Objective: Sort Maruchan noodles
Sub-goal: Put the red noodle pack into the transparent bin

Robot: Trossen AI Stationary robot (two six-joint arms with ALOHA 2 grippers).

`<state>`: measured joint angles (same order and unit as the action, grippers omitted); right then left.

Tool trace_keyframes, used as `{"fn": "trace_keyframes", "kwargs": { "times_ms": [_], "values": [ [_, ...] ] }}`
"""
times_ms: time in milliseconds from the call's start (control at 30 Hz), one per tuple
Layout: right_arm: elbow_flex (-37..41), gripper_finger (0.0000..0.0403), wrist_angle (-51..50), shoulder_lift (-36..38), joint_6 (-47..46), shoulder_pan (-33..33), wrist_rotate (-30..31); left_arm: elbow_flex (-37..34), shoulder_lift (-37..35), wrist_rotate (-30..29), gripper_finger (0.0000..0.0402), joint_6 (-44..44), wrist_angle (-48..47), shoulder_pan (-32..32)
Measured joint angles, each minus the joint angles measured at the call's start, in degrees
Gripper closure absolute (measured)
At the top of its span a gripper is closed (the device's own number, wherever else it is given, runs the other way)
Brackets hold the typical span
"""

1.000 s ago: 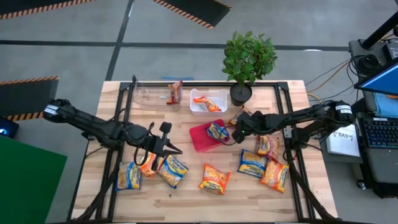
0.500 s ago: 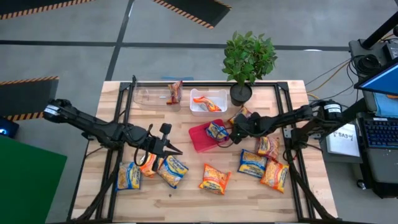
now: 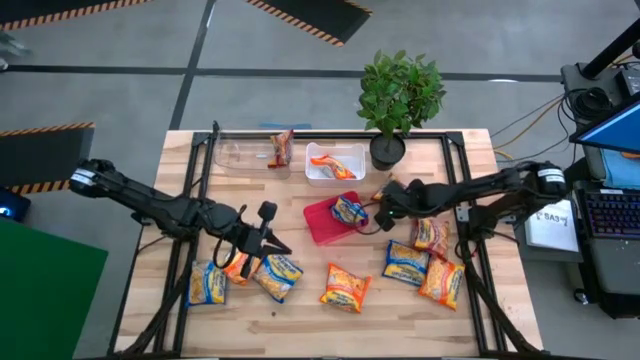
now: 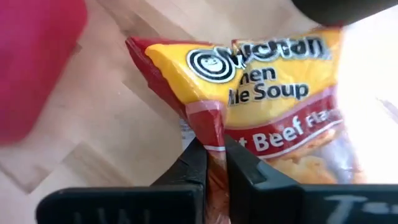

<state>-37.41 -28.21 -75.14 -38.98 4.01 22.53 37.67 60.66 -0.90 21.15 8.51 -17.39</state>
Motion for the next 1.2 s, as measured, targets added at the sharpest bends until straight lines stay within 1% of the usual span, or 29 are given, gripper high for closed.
{"fn": "trace_keyframes", "kwargs": {
  "times_ms": [267, 333, 367, 433, 533, 667, 767, 867, 967, 1100, 1200],
  "values": [
    [0.00, 0.0388, -2.04, 10.91, 0.64, 0.00, -2.92, 0.00, -0.17, -0.33, 0.0402, -0.63, 0.01, 0.02],
    [0.00, 0.0389, -2.14, 14.12, 0.98, 0.00, -3.94, 0.05, -0.67, -2.94, 0.0402, -0.54, -1.23, -0.03],
    [0.00, 0.0389, -2.17, 15.73, 1.21, -0.01, -4.43, 0.14, -1.31, -5.00, 0.0402, -0.04, -3.72, -0.02],
    [0.00, 0.0389, -2.16, 19.17, 1.49, 0.00, -5.82, 0.20, -3.20, -9.38, 0.0402, 0.95, -8.55, 0.02],
    [0.00, 0.0389, -2.15, 24.54, 1.43, 0.00, -9.53, 0.22, -7.35, -14.21, 0.0402, 2.67, -11.42, 0.04],
    [0.00, 0.0390, -1.44, 31.11, -1.59, -0.02, -14.23, -0.96, -13.92, -15.03, 0.0402, 3.88, -12.54, 0.82],
    [0.00, 0.0390, 1.39, 34.27, -3.51, -0.33, -16.55, -2.64, -18.65, -15.07, 0.0402, 3.89, -12.41, 1.62],
    [0.02, 0.0390, 5.76, 35.77, -3.93, -0.87, -17.99, -4.48, -22.21, -15.09, 0.0402, 3.89, -11.81, 1.70],
    [0.04, 0.0390, 12.13, 35.52, -4.03, -1.58, -18.50, -6.63, -24.65, -15.09, 0.0402, 3.90, -9.88, 1.70],
    [0.04, 0.0390, 22.83, 32.51, -3.58, -2.36, -18.50, -8.54, -26.26, -15.09, 0.0402, 4.93, -8.60, 1.70],
    [0.04, 0.0390, 31.95, 28.91, -2.25, -2.38, -18.51, -10.53, -27.01, -15.08, 0.0402, 7.45, -6.44, 1.70]
  ]
}}
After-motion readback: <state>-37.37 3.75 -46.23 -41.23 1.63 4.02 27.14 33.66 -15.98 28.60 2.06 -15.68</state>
